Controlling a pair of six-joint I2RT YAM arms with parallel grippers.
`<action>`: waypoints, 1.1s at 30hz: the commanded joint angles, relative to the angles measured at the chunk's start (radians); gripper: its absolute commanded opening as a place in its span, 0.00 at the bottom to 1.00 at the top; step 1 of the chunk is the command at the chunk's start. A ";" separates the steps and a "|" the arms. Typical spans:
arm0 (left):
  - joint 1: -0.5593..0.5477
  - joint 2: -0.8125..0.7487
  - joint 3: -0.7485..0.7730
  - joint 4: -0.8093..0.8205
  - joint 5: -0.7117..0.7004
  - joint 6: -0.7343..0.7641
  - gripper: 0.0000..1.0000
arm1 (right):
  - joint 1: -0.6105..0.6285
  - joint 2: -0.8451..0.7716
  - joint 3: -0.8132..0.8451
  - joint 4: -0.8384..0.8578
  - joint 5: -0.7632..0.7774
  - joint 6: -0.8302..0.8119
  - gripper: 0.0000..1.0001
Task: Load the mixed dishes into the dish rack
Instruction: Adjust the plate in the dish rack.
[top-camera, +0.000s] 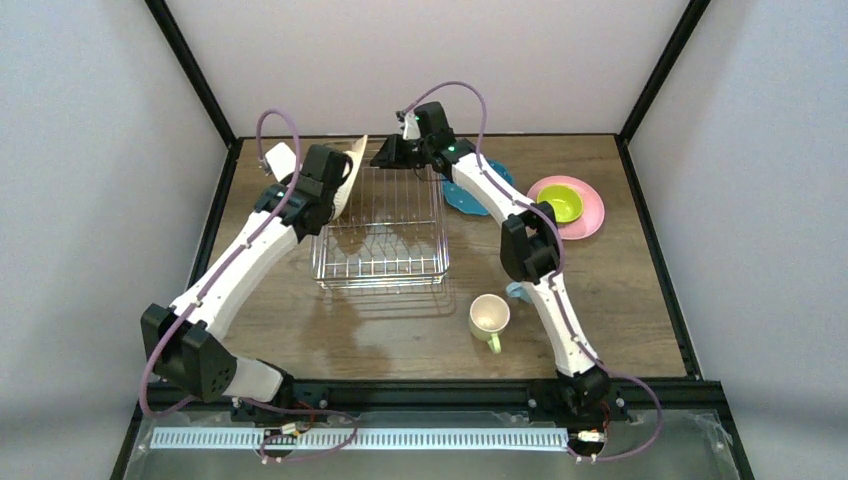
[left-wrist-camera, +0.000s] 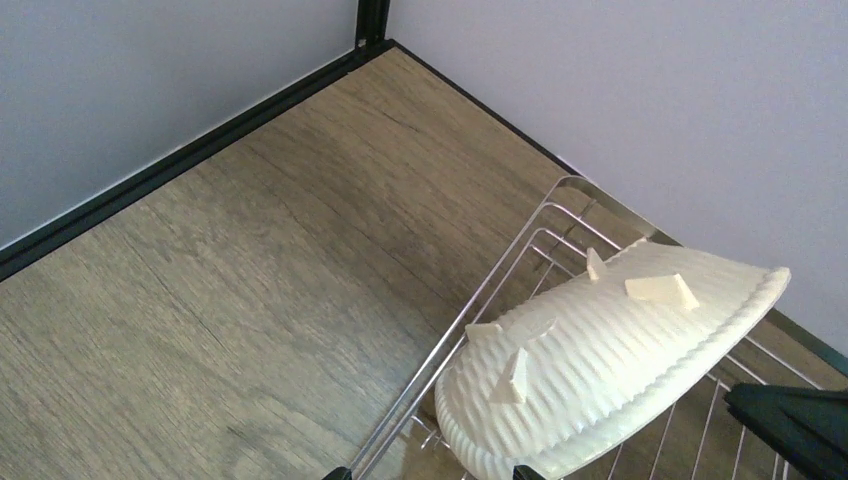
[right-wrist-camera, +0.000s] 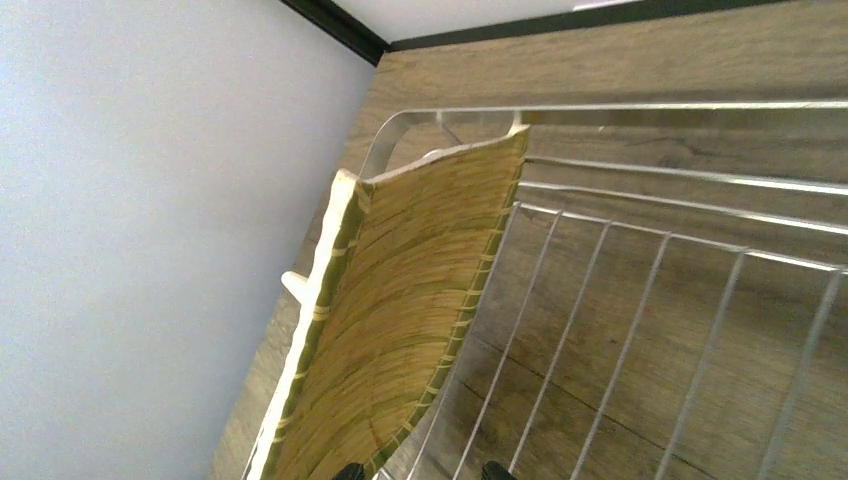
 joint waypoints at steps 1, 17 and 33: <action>0.003 -0.020 -0.022 0.008 0.016 0.025 0.92 | 0.033 0.063 0.067 -0.002 -0.036 0.042 0.66; 0.002 -0.028 -0.066 0.011 0.016 0.033 0.93 | 0.102 0.173 0.203 0.060 -0.103 0.124 0.66; 0.003 -0.023 -0.085 0.031 0.026 0.039 0.93 | 0.139 0.202 0.214 0.084 -0.117 0.143 0.66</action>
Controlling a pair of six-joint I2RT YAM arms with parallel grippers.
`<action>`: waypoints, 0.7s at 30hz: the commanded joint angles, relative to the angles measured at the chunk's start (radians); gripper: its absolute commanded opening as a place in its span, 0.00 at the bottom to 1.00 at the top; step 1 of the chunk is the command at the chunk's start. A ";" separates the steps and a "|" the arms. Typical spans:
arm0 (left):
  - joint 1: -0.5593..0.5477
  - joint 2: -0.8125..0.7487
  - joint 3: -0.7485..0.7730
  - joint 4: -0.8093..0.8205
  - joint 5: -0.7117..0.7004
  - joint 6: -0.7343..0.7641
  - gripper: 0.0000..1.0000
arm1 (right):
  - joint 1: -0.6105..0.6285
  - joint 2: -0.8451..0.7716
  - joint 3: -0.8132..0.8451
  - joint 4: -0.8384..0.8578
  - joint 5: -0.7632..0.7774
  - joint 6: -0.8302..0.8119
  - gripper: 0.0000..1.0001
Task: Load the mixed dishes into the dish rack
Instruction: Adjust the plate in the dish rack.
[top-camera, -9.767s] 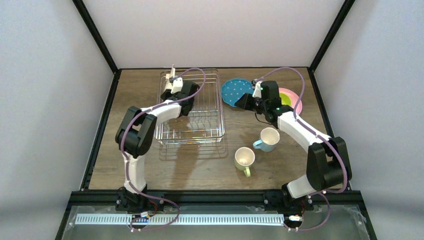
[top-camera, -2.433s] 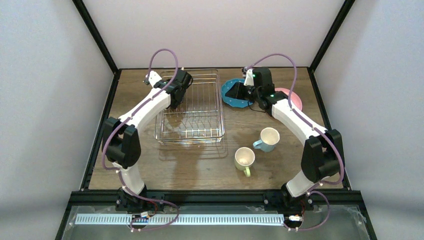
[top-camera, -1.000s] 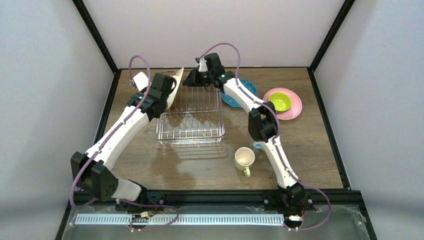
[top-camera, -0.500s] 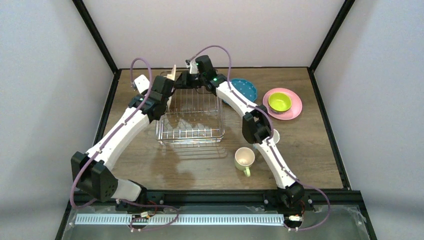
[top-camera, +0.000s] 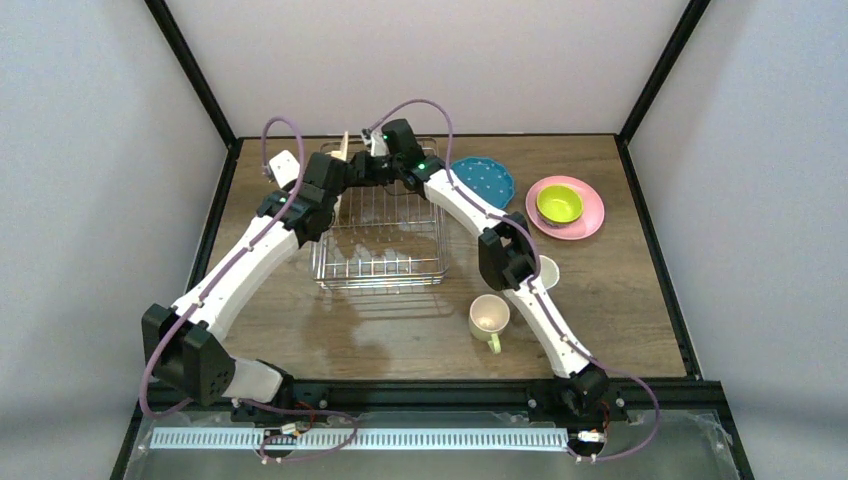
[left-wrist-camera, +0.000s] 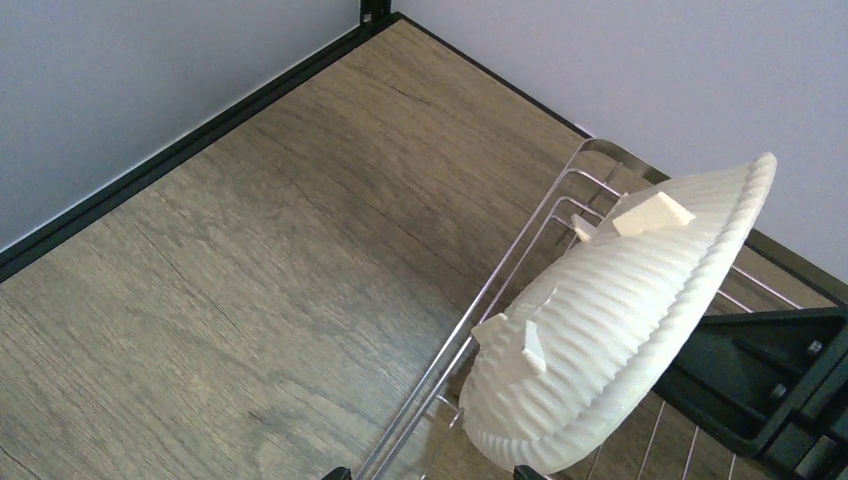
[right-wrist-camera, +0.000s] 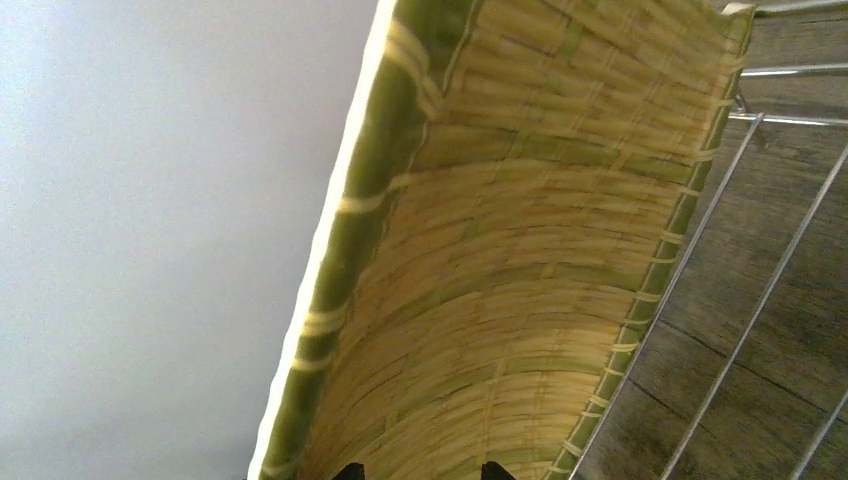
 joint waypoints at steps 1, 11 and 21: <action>0.004 -0.011 -0.020 0.015 0.008 0.006 0.93 | 0.021 0.037 0.042 0.020 -0.028 0.013 0.66; 0.003 -0.022 -0.042 0.020 0.013 -0.007 0.93 | 0.053 0.049 0.069 0.018 -0.075 0.001 0.65; 0.004 -0.036 -0.059 0.022 0.023 -0.025 0.93 | 0.073 0.040 0.065 -0.041 -0.067 -0.045 0.65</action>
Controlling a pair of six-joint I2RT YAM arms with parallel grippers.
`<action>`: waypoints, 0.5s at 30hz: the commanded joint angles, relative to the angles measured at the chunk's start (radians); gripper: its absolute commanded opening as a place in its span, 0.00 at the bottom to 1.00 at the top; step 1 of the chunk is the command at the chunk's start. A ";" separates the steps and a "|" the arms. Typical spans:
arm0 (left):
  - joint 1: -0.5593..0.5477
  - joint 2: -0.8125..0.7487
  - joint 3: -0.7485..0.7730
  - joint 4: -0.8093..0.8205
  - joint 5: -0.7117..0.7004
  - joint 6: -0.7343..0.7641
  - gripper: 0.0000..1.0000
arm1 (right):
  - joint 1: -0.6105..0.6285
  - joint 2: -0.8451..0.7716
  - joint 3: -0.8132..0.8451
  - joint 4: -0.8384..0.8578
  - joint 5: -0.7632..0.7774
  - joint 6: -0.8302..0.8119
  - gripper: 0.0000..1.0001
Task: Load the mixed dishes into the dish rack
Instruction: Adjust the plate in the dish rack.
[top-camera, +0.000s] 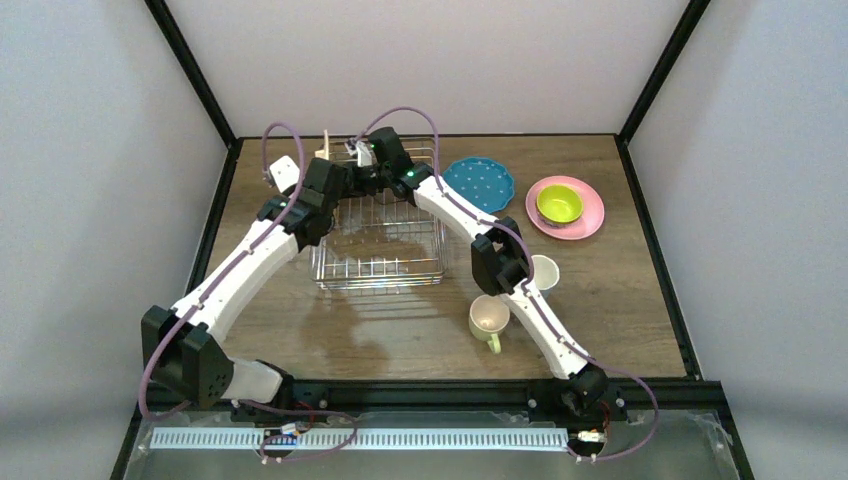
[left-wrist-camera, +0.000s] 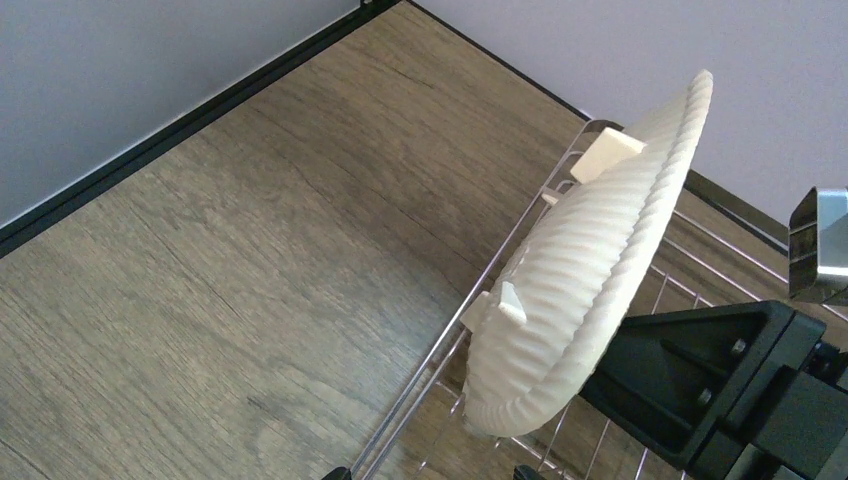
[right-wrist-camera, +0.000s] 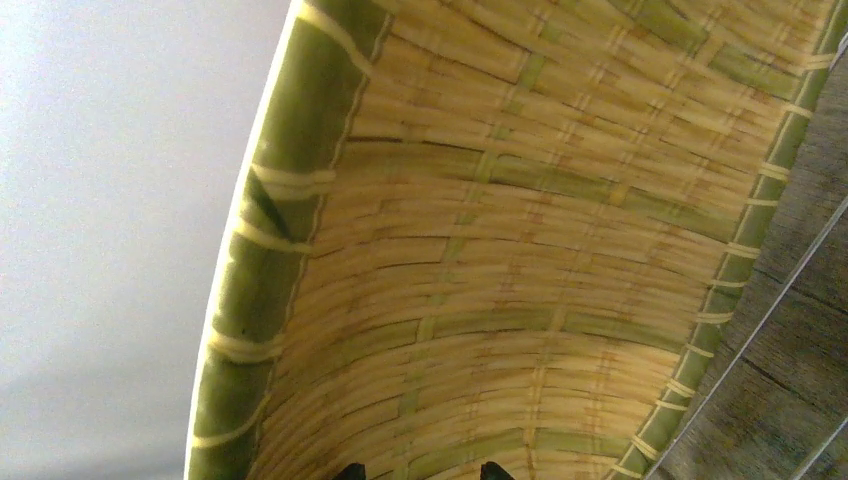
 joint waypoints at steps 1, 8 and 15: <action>0.004 -0.023 -0.015 0.003 0.006 -0.013 0.93 | 0.018 0.009 0.030 -0.031 -0.009 -0.032 0.65; 0.003 -0.035 -0.014 -0.002 0.001 -0.013 0.93 | 0.017 -0.010 0.016 -0.047 0.016 -0.049 0.66; 0.002 -0.030 -0.006 -0.003 0.001 -0.010 0.93 | 0.017 -0.028 -0.012 -0.051 0.036 -0.061 0.66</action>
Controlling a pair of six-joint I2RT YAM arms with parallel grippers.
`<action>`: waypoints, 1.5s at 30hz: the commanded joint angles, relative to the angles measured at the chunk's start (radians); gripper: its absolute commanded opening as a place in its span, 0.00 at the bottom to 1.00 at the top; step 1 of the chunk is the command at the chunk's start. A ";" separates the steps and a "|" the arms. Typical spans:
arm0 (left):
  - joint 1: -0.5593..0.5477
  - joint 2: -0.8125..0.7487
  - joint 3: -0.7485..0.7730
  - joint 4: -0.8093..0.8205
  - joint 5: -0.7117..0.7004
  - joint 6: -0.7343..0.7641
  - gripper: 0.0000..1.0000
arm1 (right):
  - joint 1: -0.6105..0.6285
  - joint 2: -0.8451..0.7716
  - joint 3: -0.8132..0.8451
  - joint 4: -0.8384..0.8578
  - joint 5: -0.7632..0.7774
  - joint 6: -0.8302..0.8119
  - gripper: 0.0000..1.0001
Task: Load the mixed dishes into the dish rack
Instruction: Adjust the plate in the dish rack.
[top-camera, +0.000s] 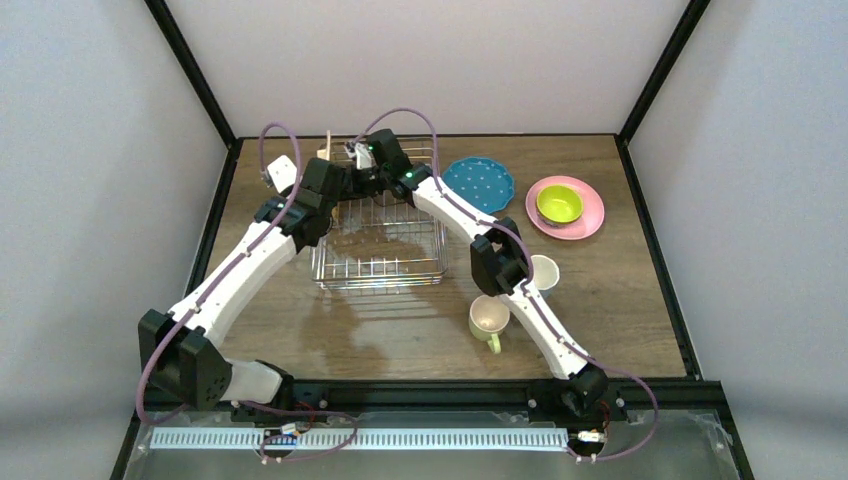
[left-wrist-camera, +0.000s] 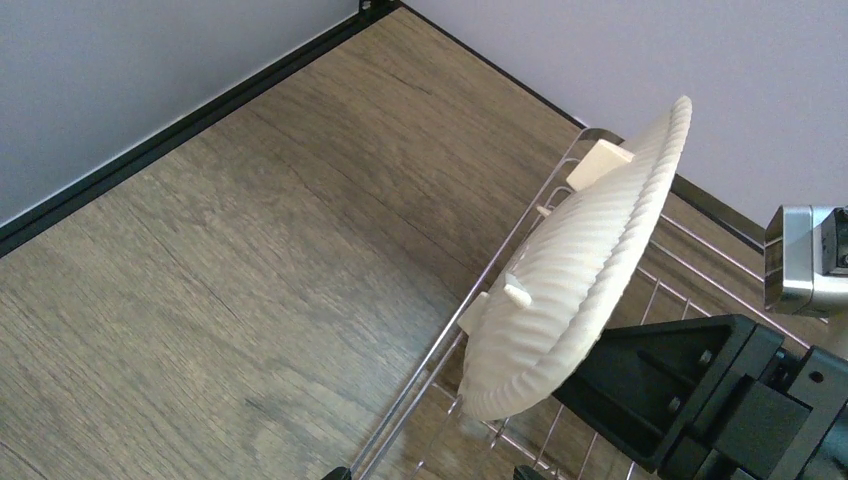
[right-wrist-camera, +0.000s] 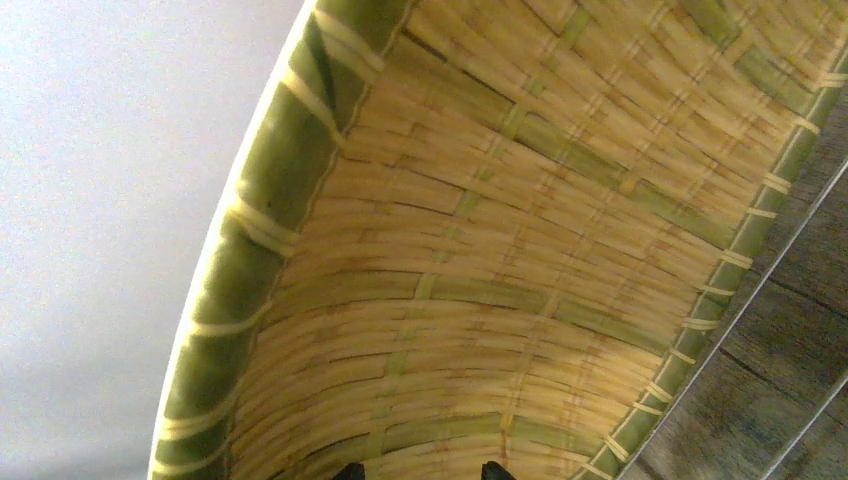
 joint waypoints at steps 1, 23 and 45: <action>0.003 -0.012 -0.004 -0.003 -0.001 -0.004 0.93 | 0.013 -0.030 -0.011 -0.016 0.013 -0.017 0.66; 0.002 -0.016 -0.003 -0.005 -0.002 0.007 0.93 | 0.010 -0.078 -0.071 -0.053 0.092 -0.060 0.67; 0.002 -0.009 0.022 0.004 0.021 0.009 0.93 | -0.044 -0.241 -0.193 -0.155 0.239 -0.143 0.70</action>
